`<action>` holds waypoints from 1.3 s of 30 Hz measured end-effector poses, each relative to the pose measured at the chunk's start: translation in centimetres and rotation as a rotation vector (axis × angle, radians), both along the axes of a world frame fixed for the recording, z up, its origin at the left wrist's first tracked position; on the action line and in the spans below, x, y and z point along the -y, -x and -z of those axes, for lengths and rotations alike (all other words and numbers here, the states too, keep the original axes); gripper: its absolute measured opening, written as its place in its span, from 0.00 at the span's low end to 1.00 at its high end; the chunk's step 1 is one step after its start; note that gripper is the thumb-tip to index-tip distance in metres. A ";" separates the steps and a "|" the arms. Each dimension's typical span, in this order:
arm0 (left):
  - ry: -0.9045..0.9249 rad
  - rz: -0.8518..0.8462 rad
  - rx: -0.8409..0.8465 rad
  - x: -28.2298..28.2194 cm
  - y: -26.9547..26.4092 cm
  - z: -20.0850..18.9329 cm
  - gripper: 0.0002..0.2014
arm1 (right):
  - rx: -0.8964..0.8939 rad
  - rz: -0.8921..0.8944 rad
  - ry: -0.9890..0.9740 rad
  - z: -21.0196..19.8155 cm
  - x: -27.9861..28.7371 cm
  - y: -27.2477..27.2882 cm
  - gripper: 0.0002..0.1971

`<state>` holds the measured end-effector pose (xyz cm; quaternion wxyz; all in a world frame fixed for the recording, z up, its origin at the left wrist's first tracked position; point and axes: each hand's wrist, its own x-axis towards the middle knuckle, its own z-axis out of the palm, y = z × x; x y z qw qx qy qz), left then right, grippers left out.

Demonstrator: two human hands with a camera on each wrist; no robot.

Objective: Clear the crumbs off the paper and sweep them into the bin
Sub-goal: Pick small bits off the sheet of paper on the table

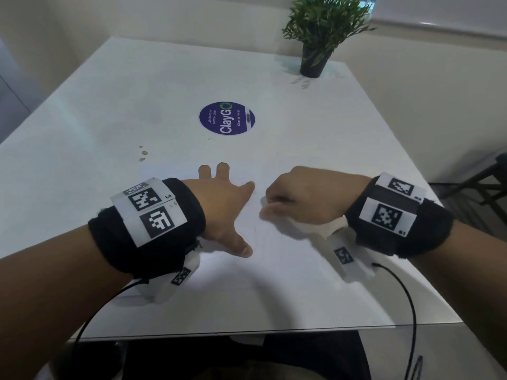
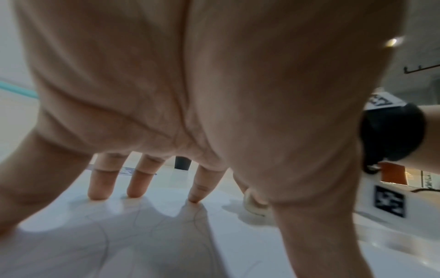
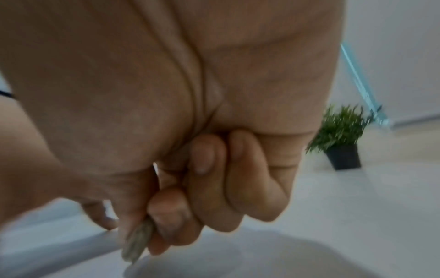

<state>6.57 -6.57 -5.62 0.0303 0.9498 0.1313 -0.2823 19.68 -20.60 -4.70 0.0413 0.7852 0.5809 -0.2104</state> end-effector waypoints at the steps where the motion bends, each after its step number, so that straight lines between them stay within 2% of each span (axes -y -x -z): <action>1: -0.001 0.001 -0.002 0.0 0.0 0.0 0.54 | -0.031 -0.019 0.012 0.1 0.1 0.6 0.20; 3: -0.003 0.002 -0.004 0.0 0.0 -0.1 0.55 | -0.039 0.001 0.038 0.1 0.4 0.2 0.20; 7: 0.001 -0.004 -0.008 0.0 0.0 0.0 0.57 | 0.083 0.108 0.034 -0.4 0.5 -2.4 0.20; 9: -0.005 -0.002 -0.005 0.0 0.0 0.0 0.56 | 0.082 0.070 0.007 -0.3 0.4 -1.8 0.19; 13: -0.011 0.007 0.004 0.0 0.0 0.1 0.56 | -0.065 -0.083 0.007 0.4 0.5 1.5 0.21; 18: -0.005 0.000 -0.003 0.0 0.0 0.1 0.57 | 0.043 0.088 0.047 -0.3 1.2 -2.3 0.20; 20: -0.008 0.003 0.001 0.0 0.0 0.1 0.56 | 0.085 0.084 0.021 -0.5 1.1 -2.4 0.21; 24: -0.012 0.011 0.006 -0.1 0.1 0.2 0.55 | -0.053 -0.051 -0.003 0.0 0.9 1.1 0.21; 26: -0.012 0.011 0.006 -0.1 0.1 0.2 0.55 | -0.082 -0.056 0.029 0.2 1.2 1.1 0.20; 32: 0.004 -0.004 0.006 -0.1 0.2 0.1 0.55 | 0.104 0.086 0.026 -0.4 1.7 -2.4 0.19; 37: -0.005 0.005 0.009 -0.1 0.2 0.2 0.53 | -0.058 -0.085 -0.025 0.4 1.3 2.0 0.20; 39: -0.004 0.003 0.011 -0.1 0.2 0.2 0.53 | -0.032 -0.049 0.005 0.5 1.5 0.9 0.20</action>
